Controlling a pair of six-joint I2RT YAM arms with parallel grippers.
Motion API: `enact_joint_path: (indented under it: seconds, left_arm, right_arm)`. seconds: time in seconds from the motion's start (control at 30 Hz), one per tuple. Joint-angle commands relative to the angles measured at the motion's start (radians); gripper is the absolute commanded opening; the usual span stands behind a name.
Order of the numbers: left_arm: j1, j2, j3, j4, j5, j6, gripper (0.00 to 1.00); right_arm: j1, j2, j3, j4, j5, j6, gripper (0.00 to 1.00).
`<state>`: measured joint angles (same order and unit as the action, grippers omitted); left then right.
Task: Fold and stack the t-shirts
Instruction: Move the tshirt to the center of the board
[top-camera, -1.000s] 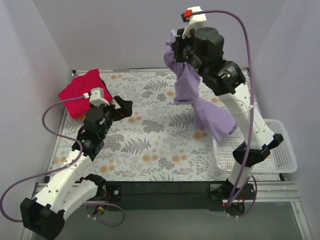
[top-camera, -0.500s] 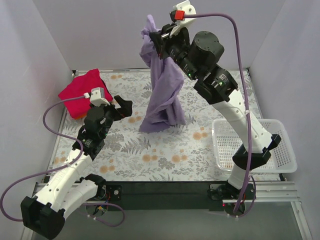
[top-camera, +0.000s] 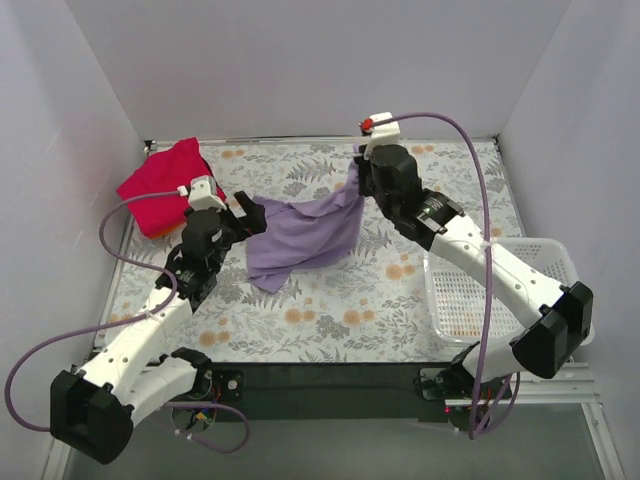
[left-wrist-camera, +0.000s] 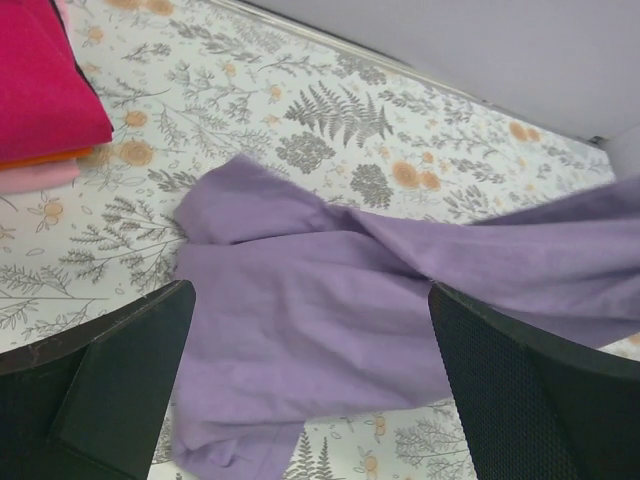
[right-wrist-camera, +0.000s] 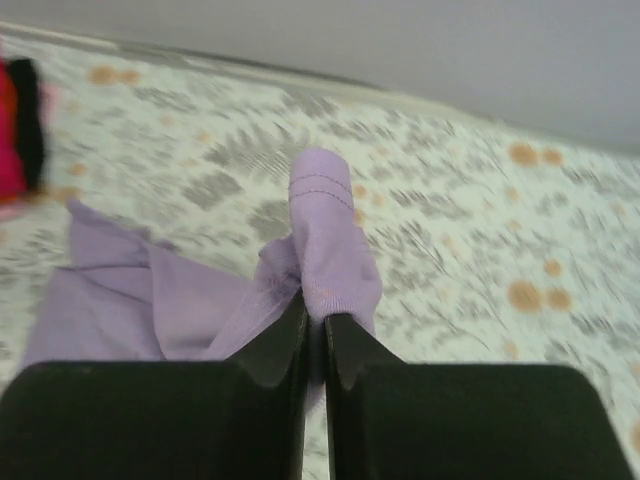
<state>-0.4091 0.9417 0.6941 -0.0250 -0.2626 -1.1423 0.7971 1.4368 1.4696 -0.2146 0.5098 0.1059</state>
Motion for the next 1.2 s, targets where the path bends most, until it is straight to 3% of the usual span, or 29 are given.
enact_joint_path:
  seconds: [0.0, 0.03, 0.07, 0.13, 0.17, 0.23, 0.47, 0.7, 0.9, 1.17]
  left_arm:
    - [-0.004, 0.075, 0.002, -0.003, -0.053, 0.004, 0.97]
    - [-0.004, 0.112, 0.005, 0.002, -0.055, 0.009, 0.96]
    - [-0.005, 0.132, 0.015, 0.003, -0.052, 0.012, 0.97]
    - [-0.004, 0.212, 0.021, 0.025, -0.035, 0.023, 0.97]
    - [-0.004, 0.256, 0.027, 0.069, -0.036, 0.030, 0.97]
    - [-0.002, 0.362, 0.069, 0.114, -0.047, 0.061, 0.97]
    - [0.027, 0.745, 0.376, 0.131, 0.036, 0.139, 0.94]
    - [0.050, 0.951, 0.537, 0.151, 0.083, 0.184, 0.95]
    - [0.050, 1.046, 0.620, 0.131, 0.118, 0.184, 0.90]
    - [0.050, 1.094, 0.647, 0.123, 0.180, 0.185, 0.75]
  right_arm:
    - [-0.159, -0.096, -0.227, 0.077, 0.104, 0.117, 0.01]
    - [-0.164, -0.101, -0.245, 0.075, 0.105, 0.114, 0.01]
    - [-0.167, -0.108, -0.283, 0.077, 0.096, 0.109, 0.10]
    - [-0.167, -0.121, -0.334, 0.077, 0.075, 0.109, 0.74]
    - [-0.167, -0.124, -0.363, 0.077, 0.058, 0.112, 0.88]
    - [-0.167, -0.136, -0.411, 0.080, -0.003, 0.112, 0.95]
    - [-0.167, -0.190, -0.572, 0.182, -0.120, 0.138, 0.96]
    - [-0.165, -0.190, -0.666, 0.277, -0.175, 0.141, 0.95]
    - [-0.167, -0.162, -0.666, 0.288, -0.174, 0.127, 0.96]
    - [-0.167, -0.108, -0.658, 0.297, -0.205, 0.140, 0.95]
